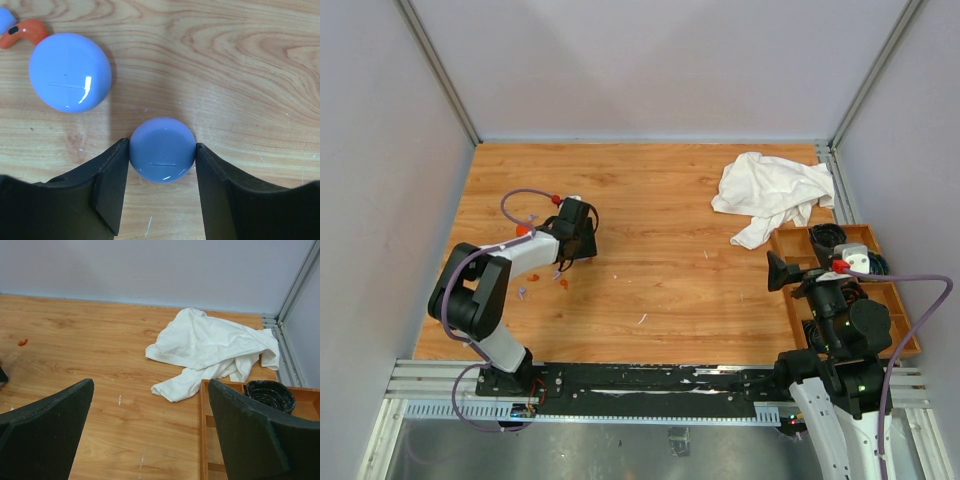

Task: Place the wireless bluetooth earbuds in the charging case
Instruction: Pick up the charging case at the center of the board.

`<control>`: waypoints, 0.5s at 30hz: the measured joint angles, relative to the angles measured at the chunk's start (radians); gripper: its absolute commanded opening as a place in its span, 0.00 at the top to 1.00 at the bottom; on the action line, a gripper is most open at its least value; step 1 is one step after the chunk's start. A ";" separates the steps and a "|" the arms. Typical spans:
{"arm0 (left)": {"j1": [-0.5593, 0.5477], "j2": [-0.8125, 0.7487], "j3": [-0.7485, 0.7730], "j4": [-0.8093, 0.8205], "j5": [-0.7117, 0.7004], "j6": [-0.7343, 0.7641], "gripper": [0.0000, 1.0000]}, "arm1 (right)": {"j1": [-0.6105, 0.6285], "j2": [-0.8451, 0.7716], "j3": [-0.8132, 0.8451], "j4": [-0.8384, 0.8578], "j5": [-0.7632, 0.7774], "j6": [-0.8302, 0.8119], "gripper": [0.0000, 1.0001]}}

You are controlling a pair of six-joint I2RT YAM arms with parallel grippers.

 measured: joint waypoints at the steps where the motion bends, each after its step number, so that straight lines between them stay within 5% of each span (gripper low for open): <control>1: -0.004 0.000 0.000 0.002 0.001 0.003 0.49 | 0.000 0.000 0.000 -0.001 -0.005 0.000 0.01; 15: -0.150 -0.108 -0.019 0.100 0.094 0.155 0.51 | 0.000 0.156 0.033 -0.019 -0.115 0.069 0.01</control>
